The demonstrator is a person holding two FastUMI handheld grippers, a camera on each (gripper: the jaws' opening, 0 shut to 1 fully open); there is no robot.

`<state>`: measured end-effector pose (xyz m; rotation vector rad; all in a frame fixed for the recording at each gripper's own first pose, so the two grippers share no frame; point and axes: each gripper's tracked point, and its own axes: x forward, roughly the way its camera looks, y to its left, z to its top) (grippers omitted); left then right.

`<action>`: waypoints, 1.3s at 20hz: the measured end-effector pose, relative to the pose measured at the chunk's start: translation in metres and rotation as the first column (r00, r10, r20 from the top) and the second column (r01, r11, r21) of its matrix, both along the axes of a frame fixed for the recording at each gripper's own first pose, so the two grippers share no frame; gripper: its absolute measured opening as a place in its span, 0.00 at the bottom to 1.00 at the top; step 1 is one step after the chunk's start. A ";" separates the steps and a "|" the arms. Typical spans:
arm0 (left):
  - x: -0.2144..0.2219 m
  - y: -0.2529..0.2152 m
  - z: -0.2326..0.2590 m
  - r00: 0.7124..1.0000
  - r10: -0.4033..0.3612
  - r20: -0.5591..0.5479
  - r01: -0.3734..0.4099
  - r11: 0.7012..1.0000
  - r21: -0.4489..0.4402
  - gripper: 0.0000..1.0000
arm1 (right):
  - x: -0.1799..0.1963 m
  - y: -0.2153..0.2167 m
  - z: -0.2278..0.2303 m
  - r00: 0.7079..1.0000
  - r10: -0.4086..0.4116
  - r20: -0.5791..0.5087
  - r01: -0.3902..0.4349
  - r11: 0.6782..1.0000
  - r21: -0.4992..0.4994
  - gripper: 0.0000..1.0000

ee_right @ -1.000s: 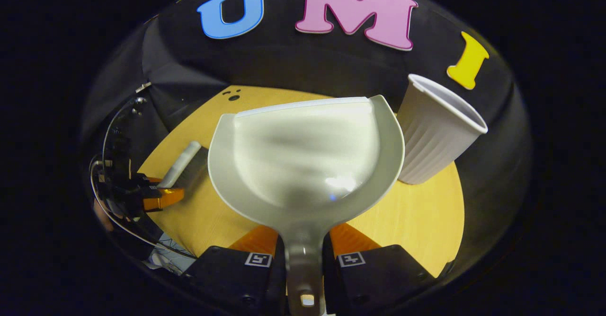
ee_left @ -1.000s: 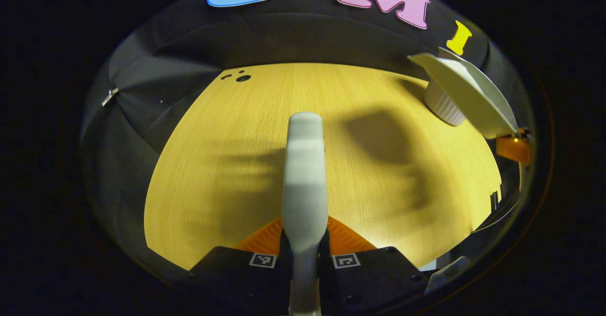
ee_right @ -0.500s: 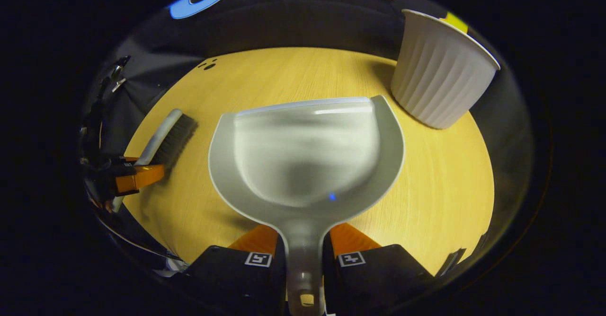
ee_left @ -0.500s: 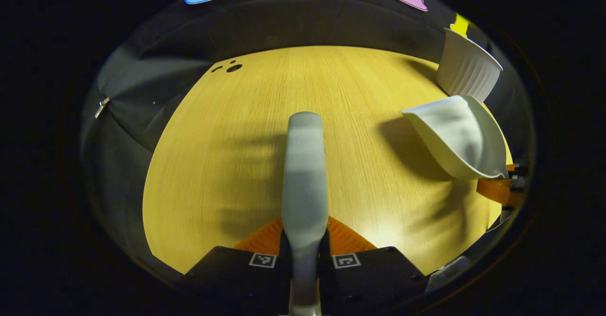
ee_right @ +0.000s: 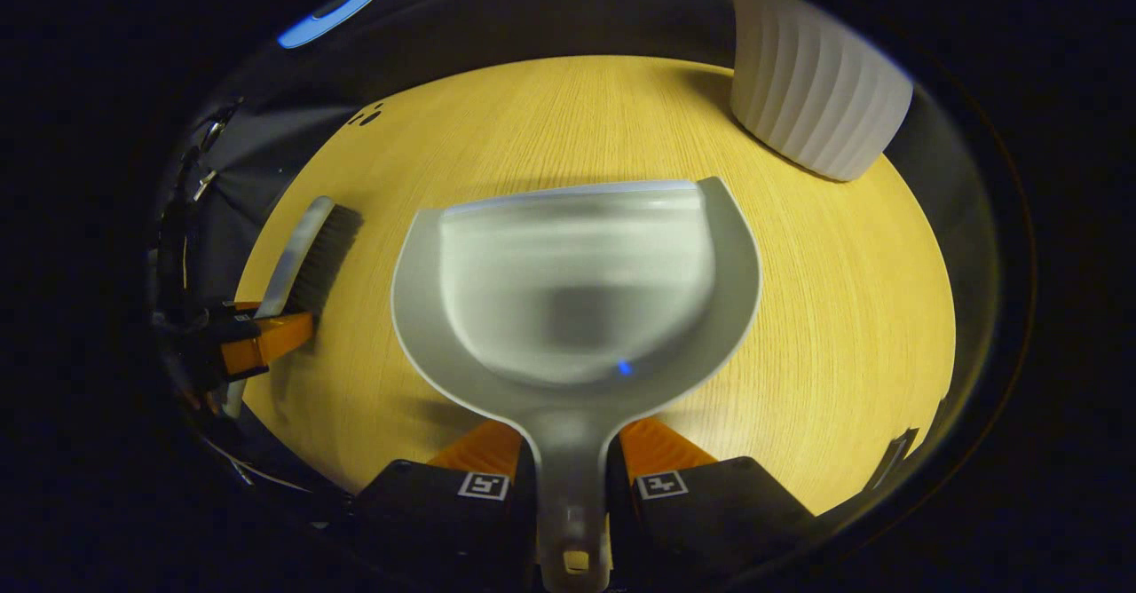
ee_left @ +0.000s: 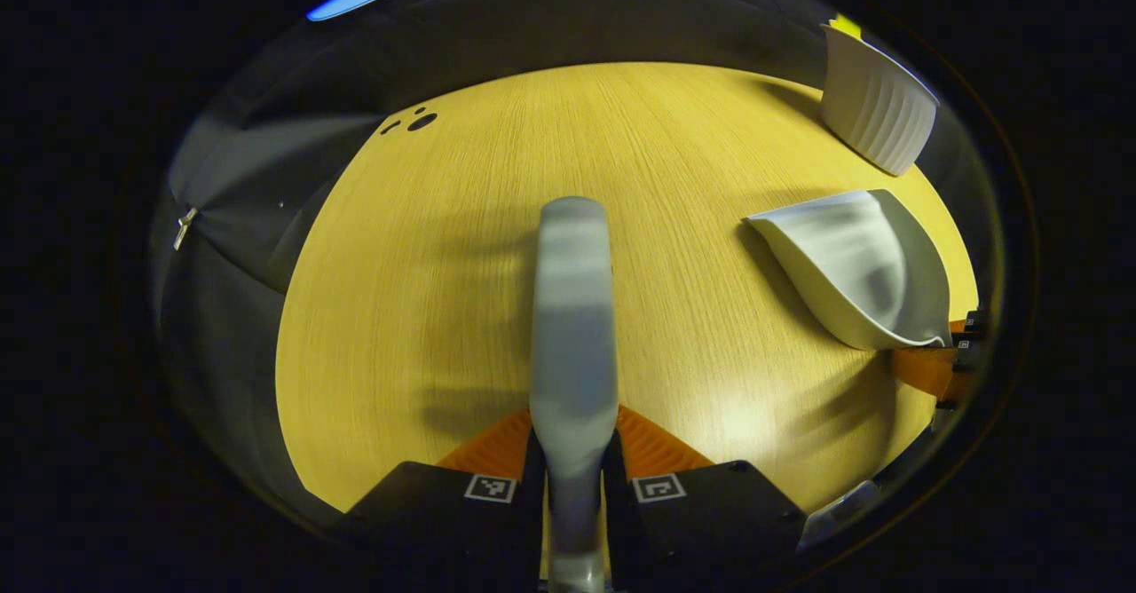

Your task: Pick up the small broom and dustpan from the desktop, sweep the trash into the dustpan with the broom, and then empty the trash into the garbage bin.

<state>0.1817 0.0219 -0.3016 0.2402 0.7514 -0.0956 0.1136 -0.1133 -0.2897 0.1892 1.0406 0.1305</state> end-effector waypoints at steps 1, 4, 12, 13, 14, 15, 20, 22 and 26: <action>0.000 0.000 0.000 1.000 -0.001 -0.001 0.001 1.000 -0.003 0.39 | -0.001 0.003 0.002 1.000 0.009 0.000 -0.009 1.000 0.009 0.38; -0.002 -0.006 0.006 0.999 -0.038 0.019 0.039 0.999 -0.010 0.43 | 0.000 0.005 0.005 1.000 0.021 0.003 -0.021 1.000 0.022 0.47; -0.041 -0.024 0.072 0.975 -0.073 0.209 0.096 0.990 -0.105 0.98 | 0.000 -0.008 0.049 0.995 0.027 0.097 -0.025 1.000 -0.015 0.99; -0.050 -0.027 0.088 0.966 -0.065 0.251 0.101 0.986 -0.134 1.00 | 0.000 -0.013 0.065 0.991 0.025 0.135 -0.023 1.000 -0.022 0.99; -0.060 -0.030 0.104 0.953 -0.056 0.297 0.108 0.981 -0.161 0.98 | 0.002 -0.019 0.082 0.984 0.022 0.178 -0.017 0.999 -0.033 1.00; -0.065 -0.026 0.118 0.938 -0.045 0.345 0.114 0.976 -0.184 0.98 | 0.004 -0.024 0.100 0.974 0.020 0.228 -0.011 0.999 -0.045 0.99; -0.115 -0.017 0.193 0.821 0.049 0.568 0.103 0.967 -0.233 0.98 | 0.009 -0.029 0.199 0.870 0.020 0.493 0.007 0.999 -0.053 0.99; -0.142 -0.009 0.212 0.772 0.097 0.629 0.082 0.965 -0.250 0.98 | 0.005 -0.023 0.238 0.804 0.023 0.594 0.001 0.999 -0.039 0.99; -0.196 -0.001 0.238 0.674 0.143 0.724 0.051 0.970 -0.239 0.98 | -0.023 -0.011 0.296 0.670 0.042 0.741 -0.032 0.999 -0.028 0.99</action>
